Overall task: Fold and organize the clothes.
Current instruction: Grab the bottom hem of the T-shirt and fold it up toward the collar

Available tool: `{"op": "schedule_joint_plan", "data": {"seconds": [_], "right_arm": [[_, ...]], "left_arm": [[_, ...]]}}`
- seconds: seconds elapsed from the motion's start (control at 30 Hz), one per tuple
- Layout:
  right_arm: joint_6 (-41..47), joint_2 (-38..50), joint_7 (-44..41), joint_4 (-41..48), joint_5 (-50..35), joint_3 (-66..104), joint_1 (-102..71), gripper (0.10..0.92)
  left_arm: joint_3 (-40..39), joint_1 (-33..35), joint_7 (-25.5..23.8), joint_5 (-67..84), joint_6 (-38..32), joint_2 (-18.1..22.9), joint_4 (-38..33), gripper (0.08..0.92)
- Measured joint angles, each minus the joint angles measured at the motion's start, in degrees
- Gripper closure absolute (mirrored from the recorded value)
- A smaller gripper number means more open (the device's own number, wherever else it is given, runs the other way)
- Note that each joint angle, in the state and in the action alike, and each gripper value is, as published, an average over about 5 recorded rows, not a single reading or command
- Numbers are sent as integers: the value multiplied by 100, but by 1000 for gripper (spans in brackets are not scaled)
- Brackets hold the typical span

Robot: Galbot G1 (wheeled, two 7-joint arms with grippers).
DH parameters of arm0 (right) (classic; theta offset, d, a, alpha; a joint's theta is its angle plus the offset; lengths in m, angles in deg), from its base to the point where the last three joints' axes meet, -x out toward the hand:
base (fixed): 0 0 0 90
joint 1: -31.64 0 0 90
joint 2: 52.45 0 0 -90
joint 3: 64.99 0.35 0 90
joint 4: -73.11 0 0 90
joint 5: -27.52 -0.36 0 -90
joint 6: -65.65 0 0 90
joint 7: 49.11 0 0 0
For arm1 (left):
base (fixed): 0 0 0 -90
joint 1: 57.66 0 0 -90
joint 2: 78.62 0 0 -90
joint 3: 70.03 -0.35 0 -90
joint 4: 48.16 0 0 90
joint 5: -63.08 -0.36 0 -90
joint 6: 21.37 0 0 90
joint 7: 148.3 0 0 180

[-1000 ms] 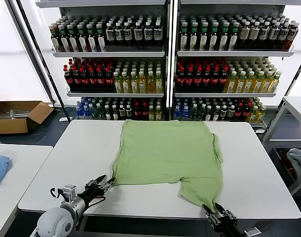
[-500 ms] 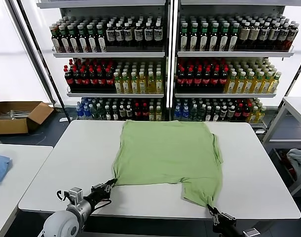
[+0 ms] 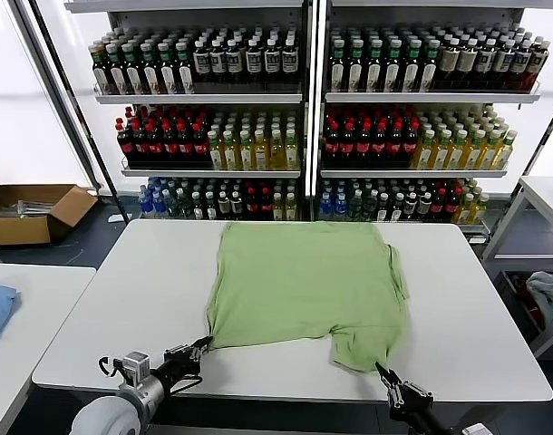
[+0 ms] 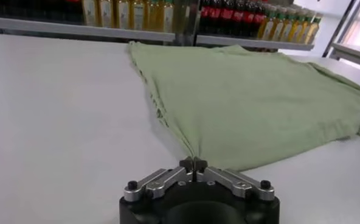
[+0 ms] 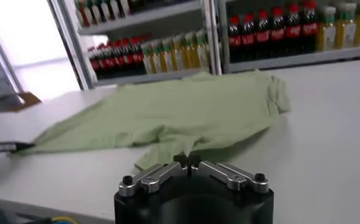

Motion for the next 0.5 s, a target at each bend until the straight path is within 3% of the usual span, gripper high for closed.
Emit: {"op": "schedule_joint_plan", "data": {"seconds": [0.5], "right_arm": [[-545,-56,-542,-453,-705,484,-889,920]], "left_arm": [[809,865,45,73,78,-8,-962,915]]}}
